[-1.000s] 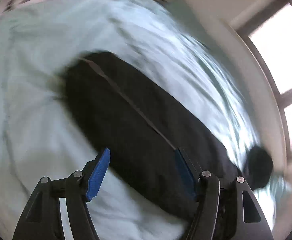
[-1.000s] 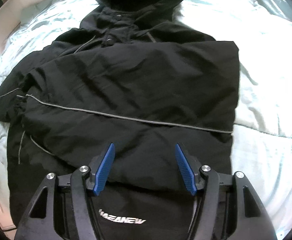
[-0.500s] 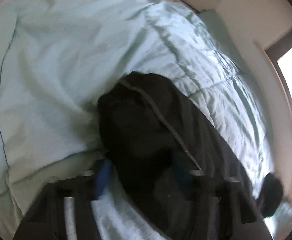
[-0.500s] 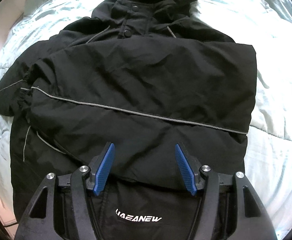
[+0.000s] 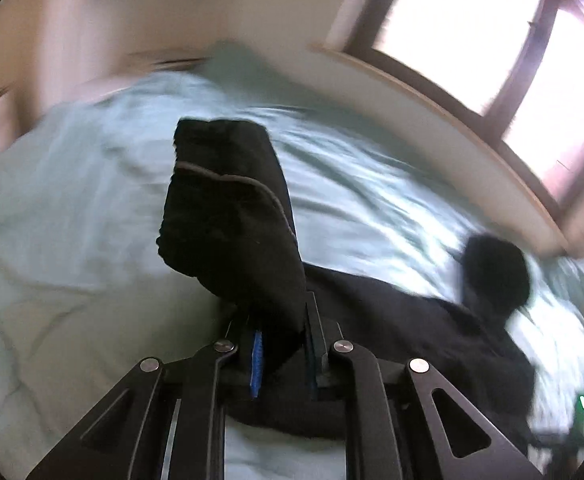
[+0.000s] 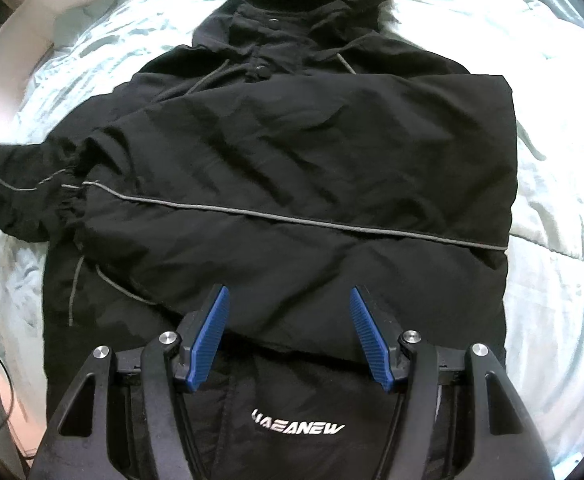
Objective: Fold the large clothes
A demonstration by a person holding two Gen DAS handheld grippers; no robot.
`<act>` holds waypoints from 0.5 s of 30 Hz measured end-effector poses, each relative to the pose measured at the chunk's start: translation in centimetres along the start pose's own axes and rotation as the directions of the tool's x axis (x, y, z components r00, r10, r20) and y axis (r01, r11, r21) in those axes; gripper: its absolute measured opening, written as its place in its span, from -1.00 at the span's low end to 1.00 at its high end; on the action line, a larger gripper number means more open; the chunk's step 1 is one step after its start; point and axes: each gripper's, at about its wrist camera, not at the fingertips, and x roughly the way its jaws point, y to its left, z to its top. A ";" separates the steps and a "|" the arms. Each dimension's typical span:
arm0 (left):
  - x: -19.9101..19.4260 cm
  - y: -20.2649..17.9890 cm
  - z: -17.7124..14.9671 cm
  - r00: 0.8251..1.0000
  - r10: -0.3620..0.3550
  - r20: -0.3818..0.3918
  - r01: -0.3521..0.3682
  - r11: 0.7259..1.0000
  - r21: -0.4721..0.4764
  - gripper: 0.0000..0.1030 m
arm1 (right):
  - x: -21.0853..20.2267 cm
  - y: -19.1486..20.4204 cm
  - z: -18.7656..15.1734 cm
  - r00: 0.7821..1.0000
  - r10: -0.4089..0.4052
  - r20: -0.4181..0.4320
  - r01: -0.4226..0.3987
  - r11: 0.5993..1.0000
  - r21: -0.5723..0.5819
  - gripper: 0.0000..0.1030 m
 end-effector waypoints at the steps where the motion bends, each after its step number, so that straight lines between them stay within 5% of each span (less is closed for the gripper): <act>1: -0.1 -2.9 -0.6 0.999 -0.049 -0.019 0.050 0.997 0.056 -0.69 | -0.3 0.1 -0.1 1.000 0.004 0.008 -0.004 1.000 -0.006 0.28; 5: 0.2 -12.2 -3.7 0.981 -0.165 -0.098 0.183 0.959 0.217 -0.69 | -1.6 0.5 -0.6 0.999 0.012 0.046 -0.011 1.000 -0.025 0.28; 10: 3.7 -20.6 -7.9 0.914 -0.307 -0.264 0.375 0.887 0.269 -0.70 | -2.6 0.4 -1.0 0.997 0.027 0.076 -0.025 0.999 -0.029 0.28; 15: 10.6 -25.2 -13.7 0.848 -0.261 -0.461 0.419 0.864 0.281 -0.62 | -1.9 0.1 -1.1 0.997 0.035 0.068 -0.034 0.999 -0.021 0.28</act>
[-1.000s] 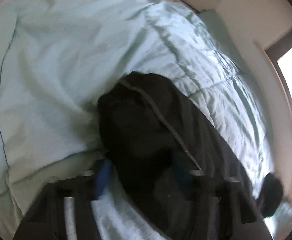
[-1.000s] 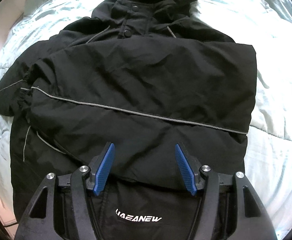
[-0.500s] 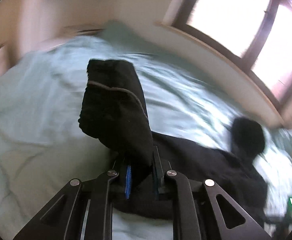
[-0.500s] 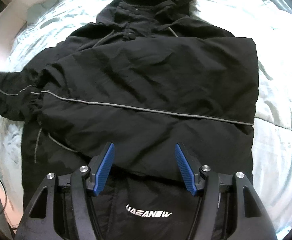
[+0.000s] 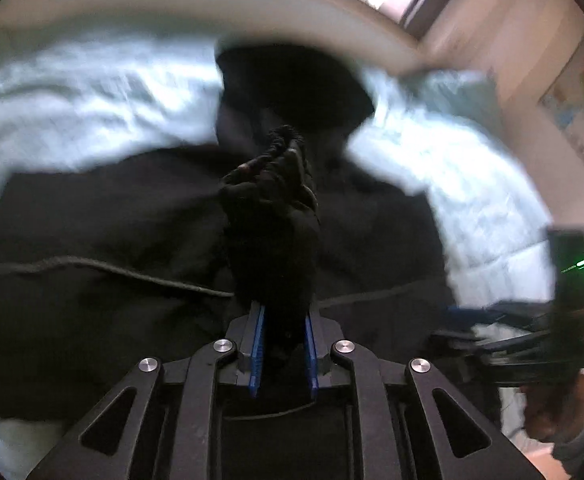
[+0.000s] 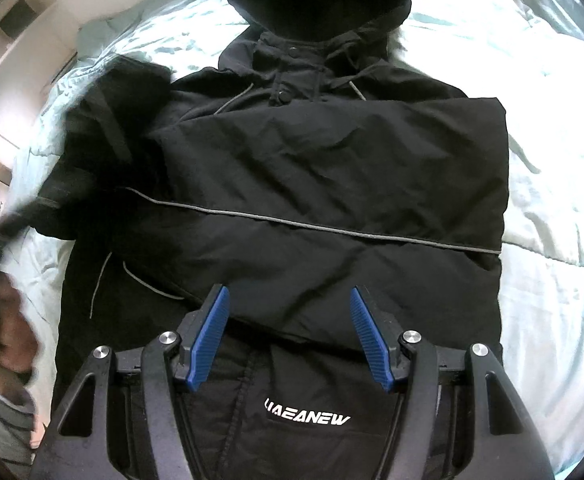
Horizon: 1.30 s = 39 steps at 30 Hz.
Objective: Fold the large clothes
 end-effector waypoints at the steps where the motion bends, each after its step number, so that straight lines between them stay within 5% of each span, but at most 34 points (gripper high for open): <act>1: 1.8 0.5 -0.3 0.999 -0.010 -0.052 0.009 1.000 -0.015 -0.59 | 0.3 -0.1 0.1 1.000 0.002 -0.005 -0.002 1.000 0.004 0.28; 4: 4.2 1.6 -0.9 0.987 -0.063 -0.145 0.052 0.995 -0.083 -0.56 | 0.8 0.0 0.7 1.000 0.021 -0.009 -0.021 1.000 0.007 0.28; 9: 0.9 2.2 -0.8 0.975 -0.193 -0.113 0.178 0.975 -0.130 0.07 | 1.3 1.3 3.0 0.991 0.136 0.005 -0.137 0.990 0.040 0.32; 12: -1.5 2.2 -0.9 0.981 -0.169 -0.100 0.157 0.981 -0.118 0.09 | 1.9 2.7 4.6 0.977 0.215 0.008 -0.215 0.975 0.062 0.43; 22: -7.6 6.3 -1.1 0.999 -0.045 0.019 0.048 0.978 -0.205 0.09 | 6.8 4.1 7.1 0.967 0.250 -0.049 -0.240 0.957 0.165 0.47; 24: -8.0 6.9 -0.8 0.999 0.011 0.044 -0.001 0.976 -0.216 0.09 | 7.8 4.2 7.2 0.960 0.273 -0.067 -0.258 0.949 0.181 0.32; 25: -8.5 7.3 -0.6 0.997 0.052 0.060 -0.038 0.976 -0.216 0.09 | 7.9 4.4 7.2 0.964 0.258 -0.068 -0.244 0.956 0.165 -0.16; 28: -9.1 8.0 -0.1 0.994 0.087 0.069 -0.069 0.971 -0.229 0.09 | 5.9 4.7 7.0 0.970 0.241 -0.019 -0.238 0.966 0.105 -0.40; 33: -9.4 8.3 1.2 0.991 0.106 0.078 -0.086 0.971 -0.223 0.09 | -0.2 4.4 6.5 0.984 0.135 0.112 -0.137 0.991 0.004 -0.48; 39: -7.9 6.0 2.7 0.993 0.088 0.074 -0.077 0.988 -0.137 0.09 | -6.9 -1.2 4.3 0.970 -0.083 0.227 0.077 0.996 0.034 -0.48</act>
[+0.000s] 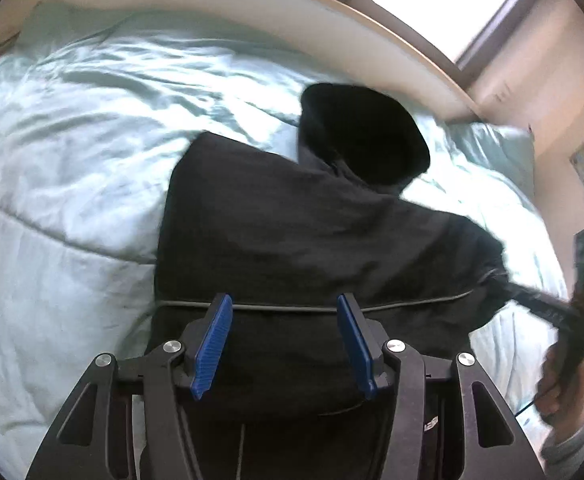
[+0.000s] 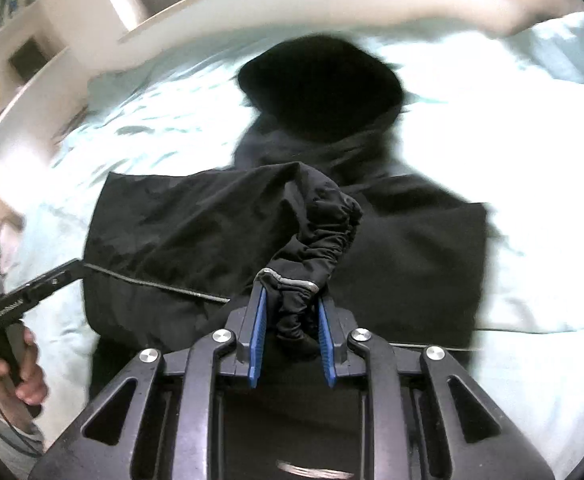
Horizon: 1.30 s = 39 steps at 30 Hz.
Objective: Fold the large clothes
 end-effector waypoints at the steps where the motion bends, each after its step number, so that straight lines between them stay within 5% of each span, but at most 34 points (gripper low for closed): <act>1: 0.6 -0.4 0.1 1.000 -0.007 -0.013 0.007 1.000 0.013 0.09 | -0.4 -1.4 -0.3 0.999 -0.037 0.003 0.037 0.999 0.000 -0.48; 4: 3.4 -1.6 0.0 0.998 -0.020 -0.068 0.023 0.999 0.043 0.09 | 0.3 -5.7 -2.0 0.995 -0.090 -0.051 0.092 0.995 0.050 -0.48; 11: 11.1 -0.7 -2.0 0.974 0.104 -0.200 -0.090 0.993 0.077 0.09 | 8.8 -9.8 -7.1 0.965 -0.135 -0.224 0.163 0.981 0.109 -0.41; 18: 10.4 -2.2 -1.2 0.967 0.139 -0.214 -0.107 0.982 0.154 0.09 | 8.9 -11.2 -6.5 0.962 -0.076 -0.262 0.123 0.979 0.164 -0.24; 23: 6.2 -2.2 1.5 0.989 0.079 -0.121 -0.065 0.991 0.113 0.09 | 2.8 -9.3 -2.5 0.994 -0.076 -0.078 0.085 0.988 0.130 0.53; 27: 7.8 -0.5 2.5 0.984 0.116 -0.136 -0.113 0.993 0.029 0.09 | 5.8 -6.3 -1.5 0.991 -0.055 -0.119 0.062 0.996 0.061 0.46; 29: 9.6 0.6 1.9 0.976 0.128 -0.178 -0.131 0.991 -0.001 0.09 | 8.6 -5.5 -2.0 0.980 -0.105 -0.170 0.107 0.994 0.007 0.23; 31: 11.4 1.7 0.9 0.967 0.152 -0.205 -0.155 0.988 0.001 0.08 | 12.5 -5.0 -2.8 0.954 -0.155 -0.258 0.158 0.987 -0.009 0.09; 36: 12.1 0.6 1.3 0.950 0.217 -0.224 -0.207 0.976 0.066 0.09 | 12.6 -6.5 -3.2 0.958 -0.095 -0.271 0.112 0.993 0.048 0.09; 39: 9.6 -0.9 3.0 0.976 0.138 -0.170 -0.128 0.989 0.072 0.09 | 10.2 -7.9 -1.7 0.967 -0.036 -0.251 0.055 0.996 0.069 0.10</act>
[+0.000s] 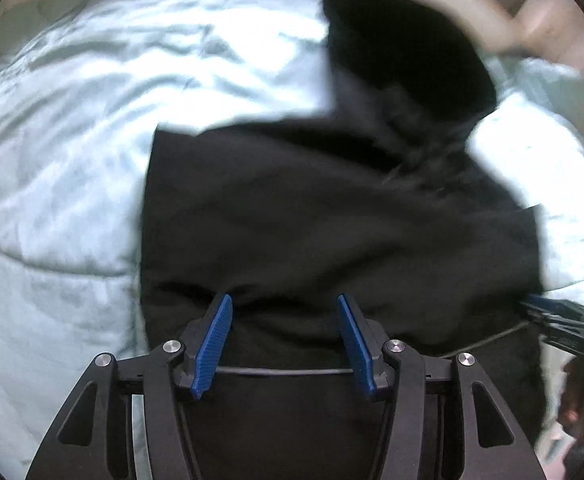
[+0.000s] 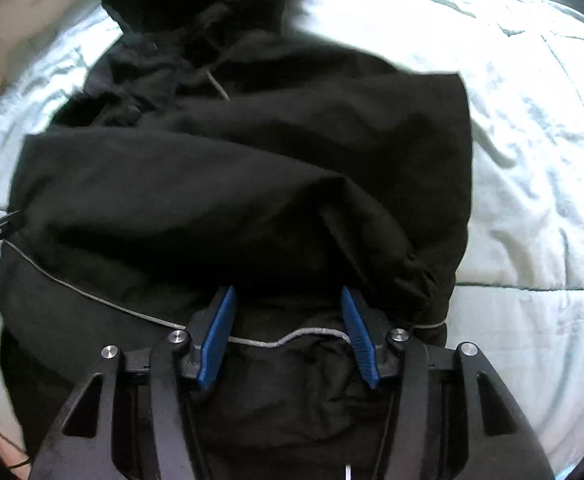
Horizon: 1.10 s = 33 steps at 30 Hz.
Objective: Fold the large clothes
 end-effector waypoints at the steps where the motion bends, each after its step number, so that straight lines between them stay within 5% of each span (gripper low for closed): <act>1: -1.0 -0.4 0.7 0.999 -0.026 0.030 0.025 1.000 0.012 0.09 | -1.4 -0.2 0.6 0.999 0.028 0.030 -0.028 1.000 -0.003 0.12; 6: -3.9 -2.7 7.6 0.986 -0.067 0.150 0.055 0.995 0.084 0.09 | -7.3 -1.1 6.2 0.978 0.058 0.200 -0.059 0.998 -0.003 0.16; 10: -2.1 -4.6 14.7 0.978 -0.041 0.203 0.016 0.992 0.123 0.09 | -7.5 -1.6 13.0 0.961 0.058 0.272 -0.074 0.996 0.046 0.16; 19: 8.6 -4.5 25.8 0.991 -0.007 0.131 -0.002 0.998 0.068 0.09 | -1.3 -2.2 23.8 0.958 0.075 0.276 -0.110 0.987 0.113 0.17; 22: 11.0 -4.1 26.8 0.992 0.000 0.124 -0.006 0.999 0.050 0.09 | 1.5 -1.6 25.5 0.968 0.046 0.248 -0.074 0.992 0.104 0.17; 23: 11.3 -3.8 27.0 0.990 0.011 0.139 -0.017 0.999 0.040 -0.21 | 2.1 -1.4 25.4 0.970 0.034 0.240 -0.058 0.994 0.091 -0.05; 24: 11.4 -3.4 27.1 0.989 0.018 0.150 -0.022 0.999 0.027 -0.81 | 3.0 -1.1 25.9 0.973 0.004 0.230 -0.021 0.997 0.071 -0.44; 25: 11.3 -2.8 27.2 0.990 -0.014 0.142 0.014 1.000 0.005 -0.82 | 3.4 -1.2 26.2 0.973 -0.032 0.228 0.017 0.998 0.067 -0.88; 30: 6.7 0.7 23.9 0.978 -0.134 0.162 0.146 0.987 -0.067 -0.78 | -0.3 -2.8 23.0 0.948 0.053 0.315 -0.066 0.997 0.031 -0.90; 33: 8.7 1.9 21.2 0.994 -0.080 0.079 0.086 0.993 -0.075 -0.72 | 1.7 -2.1 21.4 0.960 0.010 0.281 -0.010 1.000 -0.001 -0.88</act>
